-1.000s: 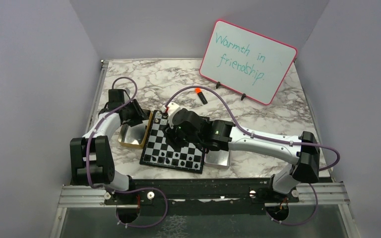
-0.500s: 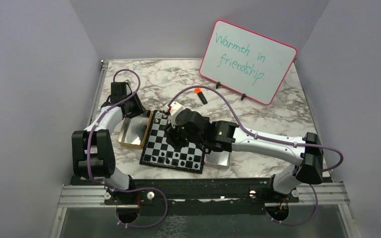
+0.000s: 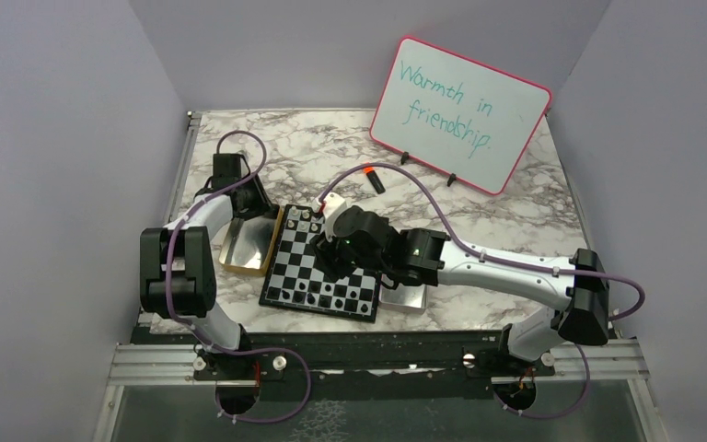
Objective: Set up the chess pieces on the board
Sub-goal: Pick up the chess piece from the storage box.
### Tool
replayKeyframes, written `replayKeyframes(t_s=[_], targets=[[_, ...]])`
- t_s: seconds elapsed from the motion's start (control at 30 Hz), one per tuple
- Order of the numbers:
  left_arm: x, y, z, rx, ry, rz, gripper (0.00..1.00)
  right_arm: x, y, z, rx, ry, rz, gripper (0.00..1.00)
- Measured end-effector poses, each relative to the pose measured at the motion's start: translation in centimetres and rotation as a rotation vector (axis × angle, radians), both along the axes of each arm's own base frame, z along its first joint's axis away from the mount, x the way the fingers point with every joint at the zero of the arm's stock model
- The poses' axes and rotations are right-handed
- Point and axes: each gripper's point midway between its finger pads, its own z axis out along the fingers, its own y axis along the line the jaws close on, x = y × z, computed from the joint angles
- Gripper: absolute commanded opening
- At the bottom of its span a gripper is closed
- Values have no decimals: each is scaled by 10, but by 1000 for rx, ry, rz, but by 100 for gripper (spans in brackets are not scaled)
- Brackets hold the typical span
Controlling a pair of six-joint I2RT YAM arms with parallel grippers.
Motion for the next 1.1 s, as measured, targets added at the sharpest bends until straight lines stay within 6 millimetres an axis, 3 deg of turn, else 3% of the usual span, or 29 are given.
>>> replayKeyframes(t_s=[0.57,1.1], targets=[[7,-10,-15,7,10,-23,34,4,-2,11,24,-31,-18,46],[15,0,-18,56,1,18,20,5,-4,11,24,-38,-22,46]])
